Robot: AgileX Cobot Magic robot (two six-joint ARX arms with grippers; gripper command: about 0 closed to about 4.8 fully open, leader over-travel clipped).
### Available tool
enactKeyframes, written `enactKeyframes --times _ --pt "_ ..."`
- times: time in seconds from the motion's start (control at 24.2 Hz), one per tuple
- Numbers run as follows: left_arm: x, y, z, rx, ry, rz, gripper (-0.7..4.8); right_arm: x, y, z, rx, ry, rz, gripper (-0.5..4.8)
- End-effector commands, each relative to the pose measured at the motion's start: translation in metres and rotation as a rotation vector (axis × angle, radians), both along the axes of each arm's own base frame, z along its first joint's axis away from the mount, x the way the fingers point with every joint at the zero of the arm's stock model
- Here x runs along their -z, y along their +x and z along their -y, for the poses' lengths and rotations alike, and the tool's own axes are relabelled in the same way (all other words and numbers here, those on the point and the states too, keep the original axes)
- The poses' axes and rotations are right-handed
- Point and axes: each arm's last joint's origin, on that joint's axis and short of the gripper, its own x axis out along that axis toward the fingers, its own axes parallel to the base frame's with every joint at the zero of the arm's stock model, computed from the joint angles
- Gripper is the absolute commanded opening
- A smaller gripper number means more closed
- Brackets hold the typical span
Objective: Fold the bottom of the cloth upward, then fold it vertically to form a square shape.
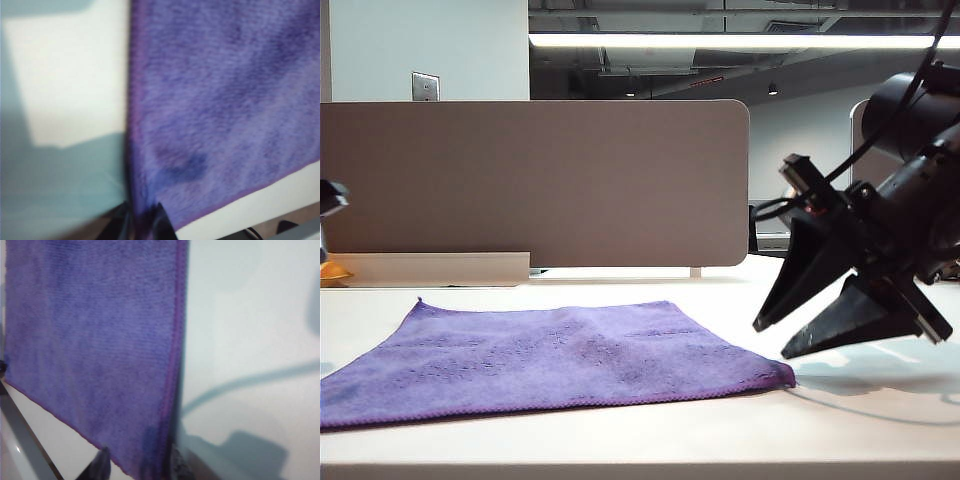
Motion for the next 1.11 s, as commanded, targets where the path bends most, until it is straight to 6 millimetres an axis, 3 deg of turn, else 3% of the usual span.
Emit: enactKeyframes --times 0.04,0.45,0.66,1.07,1.11 --pt "0.008 0.001 0.003 0.019 0.011 -0.038 0.69 0.007 0.000 -0.001 -0.014 0.012 -0.043 1.59" --pt "0.012 0.002 0.014 0.071 0.008 -0.034 0.70 0.014 -0.005 -0.014 -0.074 0.016 -0.081 1.57" --pt "0.012 0.003 0.014 0.074 0.008 -0.027 0.65 0.014 -0.005 -0.014 -0.075 0.017 -0.082 0.80" --pt "0.011 0.005 0.014 0.072 0.008 -0.006 0.66 0.013 -0.004 -0.014 -0.072 0.013 -0.063 0.87" --pt "0.011 0.005 0.014 0.072 0.007 -0.006 0.66 0.013 -0.003 -0.014 -0.064 0.002 -0.048 1.10"
